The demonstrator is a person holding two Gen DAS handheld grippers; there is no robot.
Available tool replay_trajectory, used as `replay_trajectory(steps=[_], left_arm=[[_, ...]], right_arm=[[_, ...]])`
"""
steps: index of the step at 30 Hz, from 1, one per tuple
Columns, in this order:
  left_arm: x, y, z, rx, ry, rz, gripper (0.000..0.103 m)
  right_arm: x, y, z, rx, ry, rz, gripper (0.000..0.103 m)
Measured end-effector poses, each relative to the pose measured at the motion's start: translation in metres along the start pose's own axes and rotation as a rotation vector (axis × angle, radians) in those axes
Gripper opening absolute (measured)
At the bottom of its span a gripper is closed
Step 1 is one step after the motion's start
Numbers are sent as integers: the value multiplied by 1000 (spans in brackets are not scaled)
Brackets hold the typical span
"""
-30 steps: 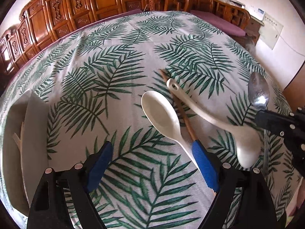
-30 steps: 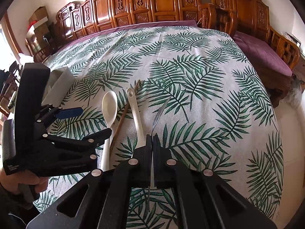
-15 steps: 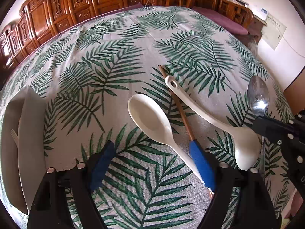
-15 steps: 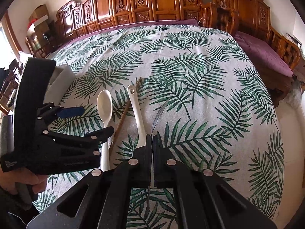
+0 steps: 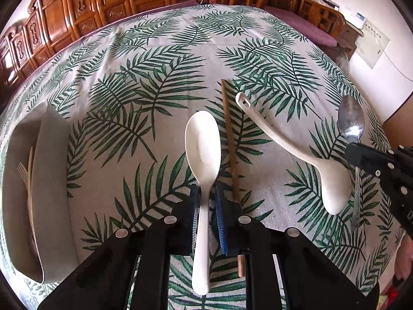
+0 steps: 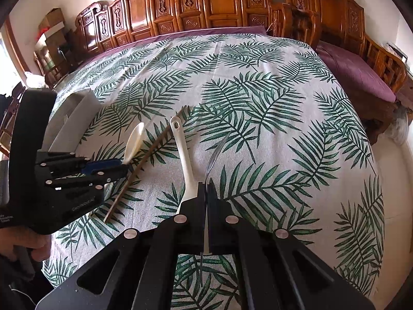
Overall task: Organize utensils
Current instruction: 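Grasp a white plastic spoon with the left tool while the right tool holds the knife, then carry the white spoon and metal knife to the grey tray and release them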
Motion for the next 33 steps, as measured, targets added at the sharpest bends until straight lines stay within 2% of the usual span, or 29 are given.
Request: replay_trajectory(steps=[5,7,13,19,25,33], left_arm=[[1,0,0,0,15,5,13],[2,-1,-1,4,19,10,6],[5,-5,-4,29,33,5,6],[3,-24,-9,36,35,52,6],[-1,-57,-25,45,32,118,6],[-3,-96,-77,37,-17,182,6]], right_arm=[[-1,0,1,3,0,1,3],[-1,0,1,3,-1,0,2],[-2,-2,-1,-2,-4,4,3],[-2,-4,-12,-24,-19,10,2],[-7,-4,-41,-54,-65,15,2],[-31,4,-91,-100,-107,33,2]])
Point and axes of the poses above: each gripper's, at about its wrist camera, not at the fingertips, and y roughly the way its jaws point, z to its right, x to its underside, the point moved 1 cm from there along y, roughly the way its jaws point, and after that the axes turned 4 degrees about z, right-handed, at the moved point
